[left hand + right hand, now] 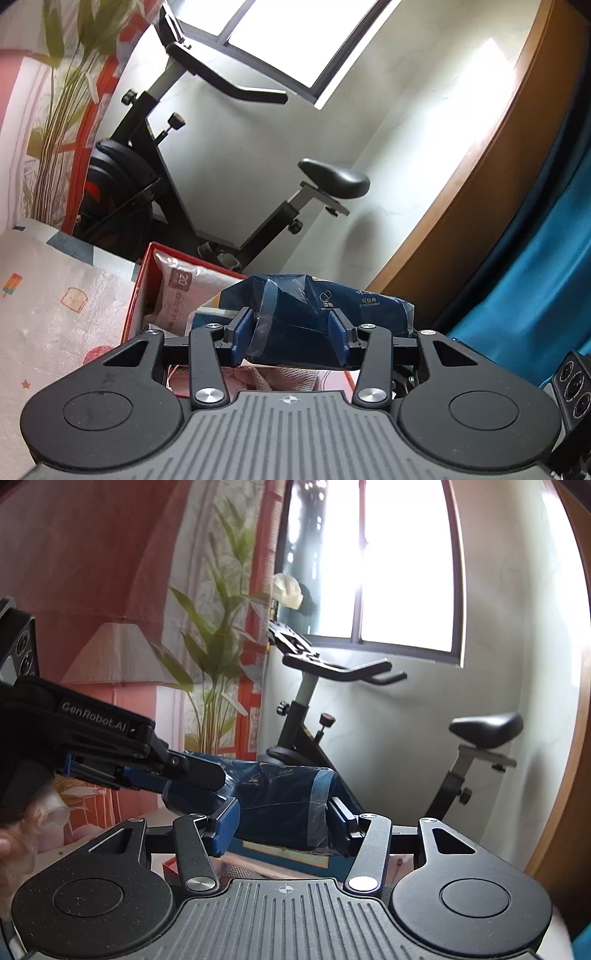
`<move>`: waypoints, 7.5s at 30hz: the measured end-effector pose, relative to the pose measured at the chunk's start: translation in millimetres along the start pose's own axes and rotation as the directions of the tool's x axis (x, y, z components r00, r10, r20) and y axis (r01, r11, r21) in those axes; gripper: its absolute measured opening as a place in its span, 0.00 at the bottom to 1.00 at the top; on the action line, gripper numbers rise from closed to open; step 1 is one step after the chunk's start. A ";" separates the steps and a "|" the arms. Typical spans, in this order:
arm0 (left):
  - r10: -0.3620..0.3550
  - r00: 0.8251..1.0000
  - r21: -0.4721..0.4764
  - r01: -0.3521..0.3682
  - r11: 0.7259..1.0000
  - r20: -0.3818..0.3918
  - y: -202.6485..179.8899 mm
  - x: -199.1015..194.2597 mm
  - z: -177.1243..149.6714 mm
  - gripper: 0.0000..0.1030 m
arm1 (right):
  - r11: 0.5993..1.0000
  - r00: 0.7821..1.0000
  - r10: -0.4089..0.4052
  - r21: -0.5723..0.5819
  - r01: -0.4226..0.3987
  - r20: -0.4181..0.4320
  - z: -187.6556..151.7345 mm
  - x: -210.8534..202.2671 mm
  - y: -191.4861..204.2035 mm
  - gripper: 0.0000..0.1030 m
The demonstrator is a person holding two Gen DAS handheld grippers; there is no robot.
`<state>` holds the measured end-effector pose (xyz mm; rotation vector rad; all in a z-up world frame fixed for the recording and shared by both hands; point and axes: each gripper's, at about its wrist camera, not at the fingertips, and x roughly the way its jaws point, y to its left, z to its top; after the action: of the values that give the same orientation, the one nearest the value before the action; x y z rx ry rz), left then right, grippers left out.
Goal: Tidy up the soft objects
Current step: 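Lift the blue package with both grippers toward the red box, then lower the blue package into the red box and open both grippers, then raise both grippers out of the box and move them to the green pouch, then close the left gripper on the green knit pouch while the right gripper grasps it too, then lift the green pouch with both grippers over the red box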
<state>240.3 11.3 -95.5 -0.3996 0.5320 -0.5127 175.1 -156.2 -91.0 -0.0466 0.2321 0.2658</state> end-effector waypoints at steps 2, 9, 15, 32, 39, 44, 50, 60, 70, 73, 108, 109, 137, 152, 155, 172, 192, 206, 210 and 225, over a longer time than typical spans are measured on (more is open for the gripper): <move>0.022 0.999 -0.004 -0.023 1.000 -0.040 7.7 11.6 -6.0 0.45 | 0.998 0.999 0.016 0.067 -0.013 -0.037 -10.6 15.9 -9.1 0.46; 0.058 0.987 -0.042 -0.065 0.997 -0.151 37.9 37.7 -22.2 0.45 | 0.977 0.981 0.074 0.209 -0.036 -0.181 -45.5 52.9 -27.4 0.45; 0.113 0.969 -0.054 -0.127 0.990 -0.219 56.4 66.5 -18.6 0.45 | 0.930 0.949 0.138 0.366 -0.026 -0.283 -61.6 92.5 -45.7 0.43; 0.224 0.947 0.053 -0.217 0.975 -0.231 75.7 115.2 4.6 0.46 | 0.887 0.864 0.155 0.453 0.092 -0.479 -75.7 187.6 -75.4 0.33; 0.256 0.948 0.108 -0.239 0.965 -0.190 69.8 107.6 5.4 0.48 | 0.873 0.883 0.081 0.461 0.161 -0.462 -74.0 187.1 -83.0 0.34; 0.279 0.948 0.136 -0.260 0.956 -0.152 64.7 94.8 3.4 0.60 | 0.902 0.904 0.023 0.398 0.165 -0.427 -64.2 163.4 -81.0 0.45; 0.301 0.950 0.194 -0.282 0.940 -0.078 47.5 67.9 2.5 0.83 | 0.937 0.928 -0.059 0.302 0.179 -0.367 -49.0 125.1 -75.0 0.72; 0.331 0.940 0.265 -0.341 0.902 0.083 15.4 10.1 -1.8 1.00 | 0.939 0.963 -0.126 0.284 0.193 -0.236 -37.3 54.7 -65.5 1.00; 0.354 0.924 0.326 -0.381 0.865 0.143 -3.5 -31.3 -25.0 1.00 | 0.938 0.971 -0.166 0.277 0.210 -0.175 -48.5 -3.0 -49.4 1.00; 0.373 0.916 0.337 -0.400 0.852 0.145 -5.2 -38.1 -35.1 1.00 | 0.940 0.971 -0.171 0.269 0.212 -0.167 -54.8 -17.0 -42.8 1.00; 0.463 0.884 0.277 -0.461 0.843 0.063 20.0 -68.9 -128.2 1.00 | 0.951 0.948 -0.172 0.205 0.230 -0.266 -167.7 -55.1 10.0 1.00; 0.463 0.884 0.275 -0.460 0.844 0.058 21.4 -68.1 -129.0 1.00 | 0.952 0.947 -0.170 0.203 0.229 -0.272 -169.7 -54.7 11.3 1.00; 0.444 0.894 0.176 -0.429 0.886 -0.059 60.4 -49.3 -142.5 0.93 | 0.970 0.927 -0.049 0.205 0.133 -0.371 -204.8 -27.2 28.3 0.98; 0.309 0.936 -0.028 -0.318 0.948 -0.171 111.4 6.2 -128.6 0.85 | 0.976 0.913 -0.015 0.191 0.102 -0.409 -215.8 -13.3 32.4 0.88; 0.286 0.939 -0.051 -0.300 0.952 -0.189 115.6 18.7 -127.0 0.85 | 0.977 0.910 -0.012 0.189 0.099 -0.414 -217.0 -11.1 32.7 0.87; 0.230 0.936 -0.012 -0.242 0.970 -0.264 104.7 26.4 -139.3 0.64 | 0.983 0.906 0.025 0.174 0.054 -0.423 -219.2 -4.6 38.5 0.86; 0.062 0.922 0.023 -0.058 0.998 -0.383 53.5 29.8 -187.1 0.64 | 0.984 0.895 0.154 0.150 -0.100 -0.418 -216.0 -9.2 62.8 0.53; 0.038 0.932 0.008 -0.037 0.999 -0.361 51.1 18.5 -184.8 0.63 | 0.975 0.889 0.222 0.116 -0.191 -0.401 -209.5 -17.7 76.4 0.39; 0.021 0.945 0.002 -0.021 1.000 -0.326 46.8 4.3 -175.6 0.63 | 0.972 0.901 0.232 0.120 -0.202 -0.366 -197.8 -26.0 74.8 0.38; 0.010 0.993 0.051 -0.004 0.999 -0.118 6.2 -57.3 -97.1 0.63 | 0.965 0.942 0.250 -0.026 -0.262 -0.226 -92.1 -41.6 78.7 0.38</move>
<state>144.8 26.1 -153.9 -0.3205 0.6332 -0.5446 94.9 -98.0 -172.1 -0.1017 0.4539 0.5281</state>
